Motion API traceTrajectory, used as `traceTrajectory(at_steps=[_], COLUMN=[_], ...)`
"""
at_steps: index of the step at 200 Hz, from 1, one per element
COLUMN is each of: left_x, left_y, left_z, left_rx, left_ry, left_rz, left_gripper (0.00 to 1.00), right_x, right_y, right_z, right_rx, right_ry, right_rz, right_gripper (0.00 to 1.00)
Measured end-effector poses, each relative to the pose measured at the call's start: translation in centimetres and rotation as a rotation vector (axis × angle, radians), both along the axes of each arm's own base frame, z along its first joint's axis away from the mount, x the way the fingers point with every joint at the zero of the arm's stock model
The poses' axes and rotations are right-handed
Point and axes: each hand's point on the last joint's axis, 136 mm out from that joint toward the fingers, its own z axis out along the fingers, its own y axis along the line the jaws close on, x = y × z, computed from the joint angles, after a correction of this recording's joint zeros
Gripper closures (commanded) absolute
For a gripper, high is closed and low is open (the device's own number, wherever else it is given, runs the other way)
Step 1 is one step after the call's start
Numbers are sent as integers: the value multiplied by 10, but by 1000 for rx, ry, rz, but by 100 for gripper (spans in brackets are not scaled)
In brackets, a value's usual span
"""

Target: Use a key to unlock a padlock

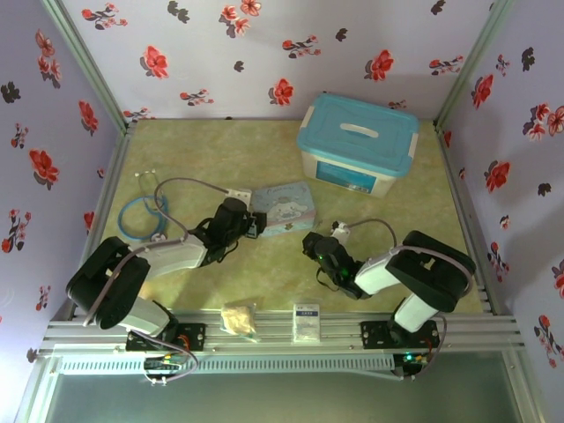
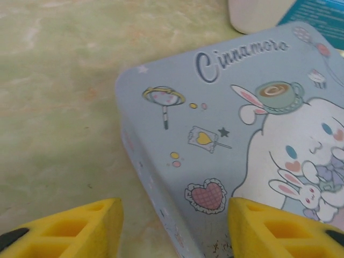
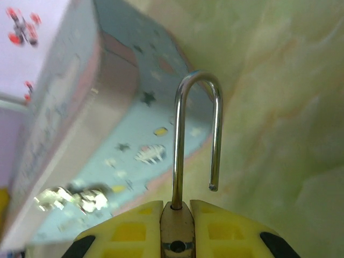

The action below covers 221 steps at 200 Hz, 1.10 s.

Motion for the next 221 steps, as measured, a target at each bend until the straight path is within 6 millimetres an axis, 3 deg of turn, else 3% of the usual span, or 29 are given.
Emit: traceTrajectory(at_steps=[48,78,117,145,162,179,199,221], left_x=[14,15,17,14,14,14,13,11], left_y=[12,12,13,14,14,14,15,18], left_z=[1,3,6,13,26,40,53,59], left_rx=[10,21,26,18,-3,-27,-51,-58], left_ry=[31,46,56,52,27,-1,-26,-32], left_rz=[52,54,60,56,55,53,54,56], left_gripper=[45,41,37,35,34,32,30,28], right_x=[-15,-26,-27,-28,-30,-32,-33,-33], right_y=[5,-11,-27,-31,-38,-44,-48,-50], right_z=[-10,-13,-15,-16,-16,-17,-18,-16], right_rx=[-51,-108,-168,-202,-233,-270,-306,-343], right_ry=[125,213,335,399,426,452,476,492], right_rz=[138,199,286,359,383,400,424,447], right_gripper=[99,97,96,91,88,79,77,66])
